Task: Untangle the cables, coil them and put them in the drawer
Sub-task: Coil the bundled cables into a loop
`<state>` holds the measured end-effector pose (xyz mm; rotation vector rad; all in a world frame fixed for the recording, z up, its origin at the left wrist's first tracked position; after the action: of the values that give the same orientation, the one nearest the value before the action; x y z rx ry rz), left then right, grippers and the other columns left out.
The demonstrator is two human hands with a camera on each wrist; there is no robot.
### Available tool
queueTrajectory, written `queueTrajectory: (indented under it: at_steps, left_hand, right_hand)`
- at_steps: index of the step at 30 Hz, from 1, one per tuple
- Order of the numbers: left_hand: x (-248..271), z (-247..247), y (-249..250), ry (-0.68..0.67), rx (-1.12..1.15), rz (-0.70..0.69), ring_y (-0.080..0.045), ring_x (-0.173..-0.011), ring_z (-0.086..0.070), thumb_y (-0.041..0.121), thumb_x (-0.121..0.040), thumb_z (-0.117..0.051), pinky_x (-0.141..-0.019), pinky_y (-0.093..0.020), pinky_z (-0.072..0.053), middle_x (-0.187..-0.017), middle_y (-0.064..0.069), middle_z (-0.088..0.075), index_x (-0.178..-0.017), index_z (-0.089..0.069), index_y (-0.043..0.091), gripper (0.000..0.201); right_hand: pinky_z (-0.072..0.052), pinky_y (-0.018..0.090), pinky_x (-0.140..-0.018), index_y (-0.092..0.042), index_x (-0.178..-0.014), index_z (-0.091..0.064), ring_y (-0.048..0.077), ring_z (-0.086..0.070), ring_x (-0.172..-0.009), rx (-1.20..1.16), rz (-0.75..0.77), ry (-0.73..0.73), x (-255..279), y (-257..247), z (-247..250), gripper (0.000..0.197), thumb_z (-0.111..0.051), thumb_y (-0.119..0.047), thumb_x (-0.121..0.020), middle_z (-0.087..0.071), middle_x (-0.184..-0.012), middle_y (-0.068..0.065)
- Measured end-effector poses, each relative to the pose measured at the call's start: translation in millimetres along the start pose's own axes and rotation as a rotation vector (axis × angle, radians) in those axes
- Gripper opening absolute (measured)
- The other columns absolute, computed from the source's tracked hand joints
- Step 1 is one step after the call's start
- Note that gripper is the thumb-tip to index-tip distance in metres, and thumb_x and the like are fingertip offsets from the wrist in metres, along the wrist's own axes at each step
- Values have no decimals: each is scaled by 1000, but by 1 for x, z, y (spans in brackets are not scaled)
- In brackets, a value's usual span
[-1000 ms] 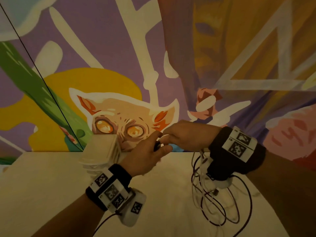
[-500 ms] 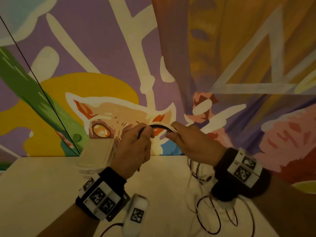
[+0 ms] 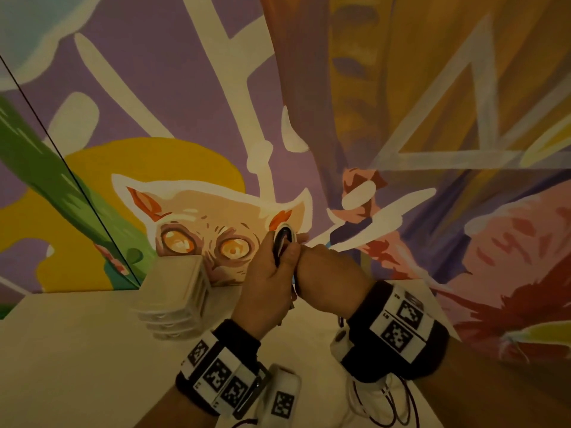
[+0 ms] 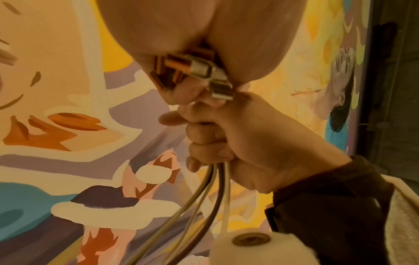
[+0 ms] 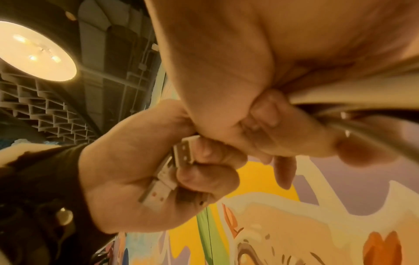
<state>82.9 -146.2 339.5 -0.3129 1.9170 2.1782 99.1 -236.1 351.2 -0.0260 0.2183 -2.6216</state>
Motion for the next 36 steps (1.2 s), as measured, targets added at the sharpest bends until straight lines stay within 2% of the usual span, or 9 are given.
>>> queueTrajectory:
  at_steps: [4, 7, 11, 16, 22, 27, 32, 34, 36]
  left_hand:
    - [3, 5, -3, 27, 219, 148, 1, -61, -66, 27, -99, -46, -61, -28, -56, -90, 11, -69, -106, -49, 41, 16]
    - [2, -1, -10, -32, 625, 378, -17, -71, -73, 26, -98, -49, -66, -37, -61, -111, -3, -71, -129, -60, 18, 34]
    - [-1, -1, -23, 3, 555, 552, -30, -106, -68, 30, -94, -57, -92, -51, -53, -113, -3, -74, -102, -77, 20, 24]
    - [-13, 14, -29, 173, 370, 438, -18, -60, -56, 28, -97, -56, -54, -32, -47, -87, -8, -73, -75, -76, 19, 31]
    - [-30, 80, -48, 391, 231, 373, -26, -70, -61, 22, -100, -52, -66, -38, -47, -77, -10, -71, -78, -67, 9, 30]
    - [-34, 85, -53, 192, -45, 300, -22, -70, -66, 18, -102, -46, -63, -36, -53, -92, -11, -75, -107, -68, 9, 24]
    - [-32, 77, -44, 40, -110, 165, 3, -65, -64, 3, -100, -43, -64, -17, -53, -93, -4, -67, -104, -61, 12, 21]
    - [-31, 72, -46, -5, -100, 172, -3, -67, -60, 12, -102, -45, -63, -15, -50, -93, -9, -60, -106, -60, 15, 16]
    - [-25, 62, -45, -126, 27, 215, -21, -71, -53, 43, -98, -47, -62, -25, -48, -87, -14, -52, -111, -62, 15, 34]
  right_hand:
    - [-42, 26, -58, -5, -113, -55, 17, -47, -61, 41, -34, 36, 4, -1, 8, 23, -45, -17, -96, -60, -91, 11]
    - [-49, 31, -68, -3, -106, -59, 20, -53, -69, 53, -16, 30, 6, -4, 7, 22, -45, -17, -97, -58, -86, 10]
    - [-34, 24, -51, -7, -100, -60, 16, -42, -53, 152, -34, 29, 5, -5, -1, 20, -44, -18, -97, -49, -74, 4]
    - [-40, 32, -55, -10, -98, -55, 23, -54, -64, -19, -50, 12, -1, 8, -18, 15, -44, -19, -96, -58, -85, 10]
    - [-40, 27, -52, -19, -109, -46, 15, -51, -66, -179, -31, -37, 19, 38, -16, 23, -35, -37, -101, -51, -77, -2]
    - [-49, 29, -66, -21, -120, -42, 15, -56, -75, -88, 64, -66, 23, 32, 1, 28, -37, -41, -100, -53, -88, -1]
    - [-56, 36, -75, -17, -125, -46, 22, -62, -85, 66, 266, -67, 23, 21, 11, 27, -49, -21, -99, -61, -111, 9]
    - [-56, 38, -79, -15, -125, -47, 22, -62, -87, 64, 310, -51, 21, 14, 17, 27, -50, -18, -98, -62, -112, 10]
    - [-55, 39, -82, -16, -126, -46, 23, -62, -91, 56, 332, -38, 17, 10, 24, 28, -48, -18, -98, -61, -116, 10]
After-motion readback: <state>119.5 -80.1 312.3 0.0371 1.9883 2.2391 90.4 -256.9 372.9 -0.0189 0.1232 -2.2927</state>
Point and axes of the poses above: each hand's wrist, its own x-axis away from the middle knuckle, its own z-axis out of the back of the hand, y = z × x, the point moved 4 cm from there along -x, towards the middle knuckle
